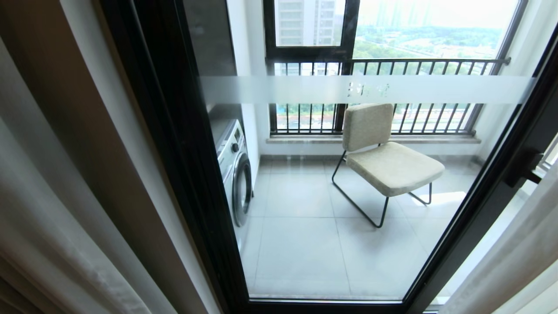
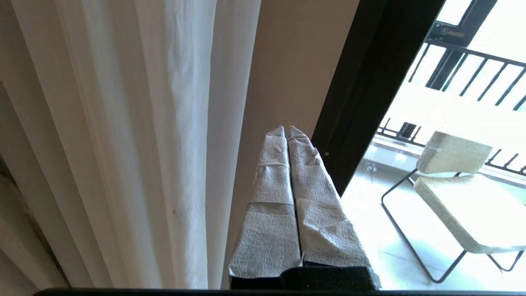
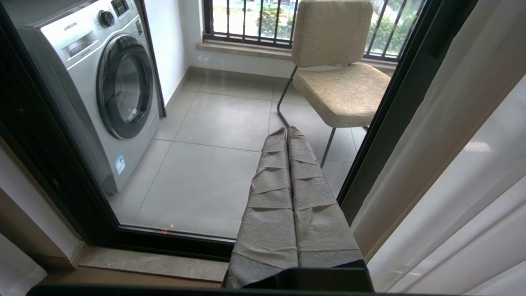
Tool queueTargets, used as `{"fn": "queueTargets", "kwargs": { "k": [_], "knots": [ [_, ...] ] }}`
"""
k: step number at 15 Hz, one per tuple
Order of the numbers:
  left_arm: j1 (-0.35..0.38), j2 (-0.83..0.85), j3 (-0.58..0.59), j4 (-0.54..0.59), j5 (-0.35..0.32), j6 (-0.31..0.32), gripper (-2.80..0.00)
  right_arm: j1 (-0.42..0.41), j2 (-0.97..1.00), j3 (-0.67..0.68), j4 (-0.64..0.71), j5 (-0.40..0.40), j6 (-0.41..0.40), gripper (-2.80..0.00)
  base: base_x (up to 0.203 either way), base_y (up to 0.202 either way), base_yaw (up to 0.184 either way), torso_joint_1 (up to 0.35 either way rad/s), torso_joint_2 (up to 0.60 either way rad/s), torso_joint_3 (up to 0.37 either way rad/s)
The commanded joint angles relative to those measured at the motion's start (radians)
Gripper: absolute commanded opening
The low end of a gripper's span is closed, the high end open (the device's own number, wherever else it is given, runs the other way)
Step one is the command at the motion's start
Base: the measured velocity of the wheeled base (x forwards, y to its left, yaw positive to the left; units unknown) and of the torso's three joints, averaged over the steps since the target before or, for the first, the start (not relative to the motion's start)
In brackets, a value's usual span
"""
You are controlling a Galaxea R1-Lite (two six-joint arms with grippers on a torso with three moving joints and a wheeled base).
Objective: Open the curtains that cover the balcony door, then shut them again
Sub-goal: Pull the inner curtains open on both sides
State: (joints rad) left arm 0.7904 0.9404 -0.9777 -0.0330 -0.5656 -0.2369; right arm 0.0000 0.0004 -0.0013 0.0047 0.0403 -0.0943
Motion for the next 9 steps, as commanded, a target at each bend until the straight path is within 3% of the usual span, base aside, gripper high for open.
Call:
{"fn": "queueTargets", "kwargs": {
  "k": [1,5,7,9],
  "knots": [
    [-0.001,-0.036,0.048,-0.001,-0.004,0.0,-2.8,0.0,0.0,0.0,0.0,0.001,-0.001,-2.8,0.0,0.0,0.0,0.0,0.0,0.0],
    [-0.03,-0.079,0.12,0.001,-0.013,0.002,-2.8,0.0,0.0,0.001,0.0,0.001,-0.001,-2.8,0.0,0.0,0.0,0.0,0.0,0.0],
    [-0.133,-0.084,0.128,0.007,-0.008,0.003,-2.8,0.0,0.0,0.0,0.0,0.0,-0.001,-2.8,0.0,0.0,0.0,0.0,0.0,0.0],
    [-0.305,-0.087,0.141,0.025,-0.001,0.004,-2.8,0.0,0.0,0.0,0.0,0.001,-0.001,-2.8,0.0,0.0,0.0,0.0,0.0,0.0]
  ]
}}
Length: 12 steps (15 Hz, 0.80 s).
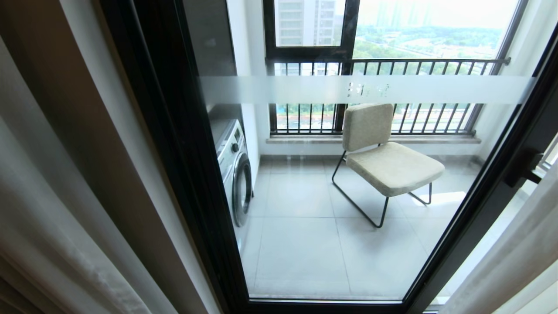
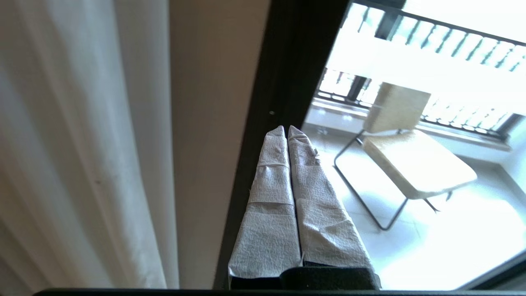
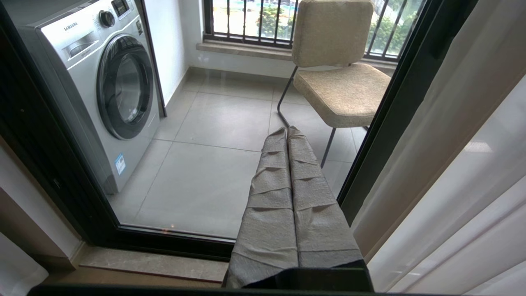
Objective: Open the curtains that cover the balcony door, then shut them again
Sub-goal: Pull the inner curtains open on both sides
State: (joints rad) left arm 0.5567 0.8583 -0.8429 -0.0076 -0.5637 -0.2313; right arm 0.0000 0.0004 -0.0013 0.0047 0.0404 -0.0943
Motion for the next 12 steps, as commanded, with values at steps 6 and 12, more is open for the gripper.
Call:
{"fn": "queueTargets", "kwargs": {
  "k": [6,12],
  "knots": [
    [-0.607,-0.092,0.131,0.078,0.336,0.007,-2.8,0.0,0.0,0.001,0.0,0.001,-0.001,-2.8,0.0,0.0,0.0,0.0,0.0,0.0],
    [-0.662,-0.345,0.434,0.081,0.52,0.114,-2.8,0.0,0.0,0.001,0.0,0.0,-0.001,-2.8,0.0,0.0,0.0,0.0,0.0,0.0]
  ]
}}
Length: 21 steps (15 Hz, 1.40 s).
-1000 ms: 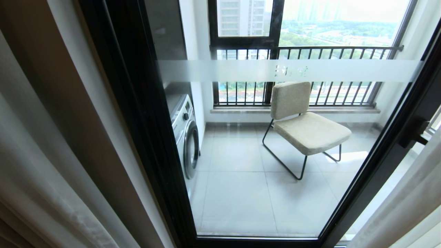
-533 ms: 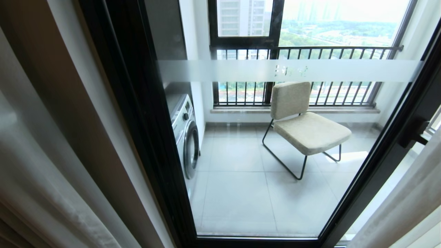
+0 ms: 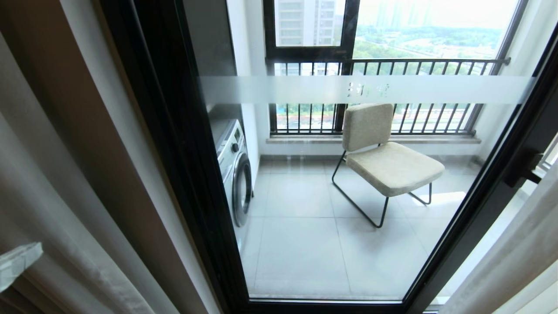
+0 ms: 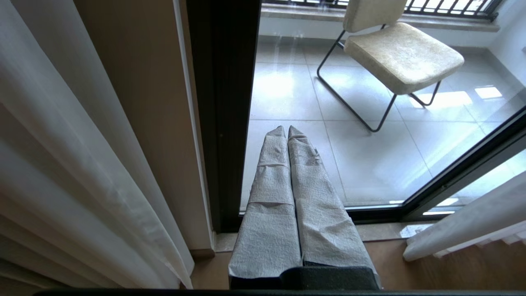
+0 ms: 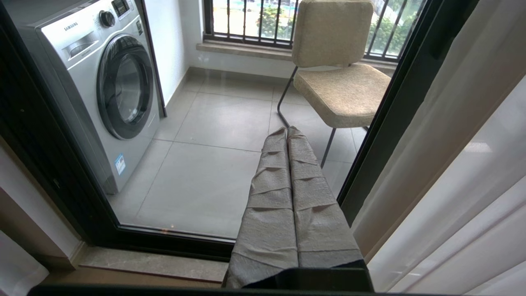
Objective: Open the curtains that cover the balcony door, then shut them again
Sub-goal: Pull the inner curtains open on both sides
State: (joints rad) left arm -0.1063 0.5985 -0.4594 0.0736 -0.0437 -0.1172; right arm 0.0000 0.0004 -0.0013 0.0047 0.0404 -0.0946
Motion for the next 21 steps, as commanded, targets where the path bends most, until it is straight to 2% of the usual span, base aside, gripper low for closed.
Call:
{"fn": "queueTargets", "kwargs": {
  "k": [1,4,8,12,16,21],
  "knots": [
    [0.013,-0.146,0.099,-0.013,0.008,0.022,-2.8,0.0,0.0,0.001,0.0,0.0,-0.001,-2.8,0.0,0.0,0.0,0.0,0.0,0.0],
    [0.043,-0.281,0.267,-0.11,0.089,0.113,-2.8,0.0,0.0,0.0,0.0,0.001,-0.001,-2.8,0.0,0.0,0.0,0.0,0.0,0.0],
    [0.05,-0.329,0.459,-0.294,0.107,0.129,-2.8,0.0,0.0,0.0,0.0,0.001,-0.001,-2.8,0.0,0.0,0.0,0.0,0.0,0.0],
    [0.098,-0.483,0.459,-0.087,0.065,0.127,-2.8,0.0,0.0,0.0,0.0,0.001,-0.001,-2.8,0.0,0.0,0.0,0.0,0.0,0.0],
    [0.103,-0.598,0.459,-0.077,0.053,0.127,-2.8,0.0,0.0,0.0,0.0,0.0,-0.001,-2.8,0.0,0.0,0.0,0.0,0.0,0.0],
    [0.103,-0.597,0.459,-0.078,0.054,0.123,-2.8,0.0,0.0,0.0,0.0,0.001,-0.001,-2.8,0.0,0.0,0.0,0.0,0.0,0.0]
  ]
}}
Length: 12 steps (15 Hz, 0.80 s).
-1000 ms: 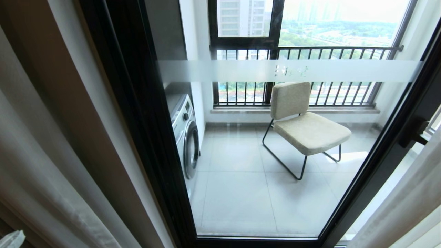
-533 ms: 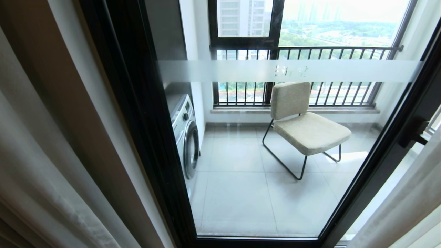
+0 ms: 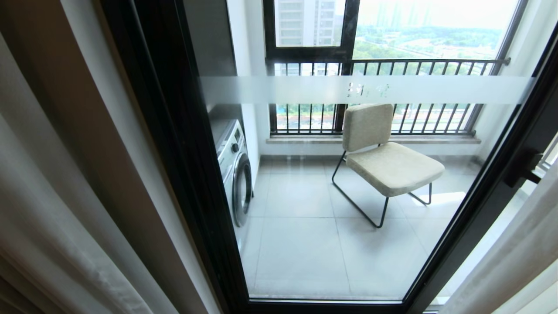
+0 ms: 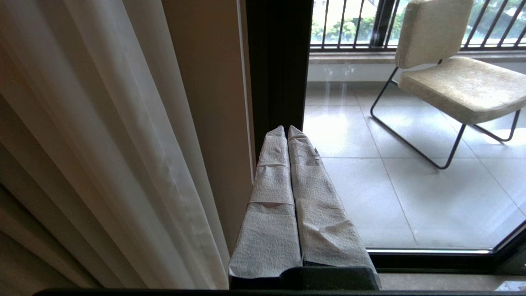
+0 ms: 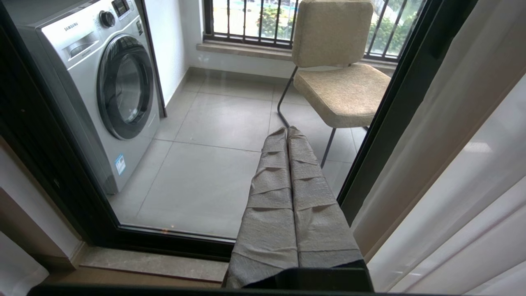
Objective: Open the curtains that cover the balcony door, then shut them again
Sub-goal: Pull the inner curtains open on both sides
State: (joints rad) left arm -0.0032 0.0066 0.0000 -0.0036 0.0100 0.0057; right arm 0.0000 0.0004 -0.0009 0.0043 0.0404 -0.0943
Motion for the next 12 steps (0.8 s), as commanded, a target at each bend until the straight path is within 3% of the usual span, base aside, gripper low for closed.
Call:
{"fn": "queueTargets", "kwargs": {
  "k": [1,12],
  "knots": [
    [0.0,-0.005,0.0,-0.001,0.0,0.0,-2.8,0.0,0.0,-0.001,0.0,0.001,-0.001,-2.8,0.0,0.0,0.0,0.0,0.0,0.0],
    [0.0,-0.005,0.0,0.002,-0.002,0.007,-2.8,0.0,0.0,0.001,0.0,0.001,-0.001,-2.8,0.0,0.0,0.0,0.0,0.0,0.0]
  ]
}}
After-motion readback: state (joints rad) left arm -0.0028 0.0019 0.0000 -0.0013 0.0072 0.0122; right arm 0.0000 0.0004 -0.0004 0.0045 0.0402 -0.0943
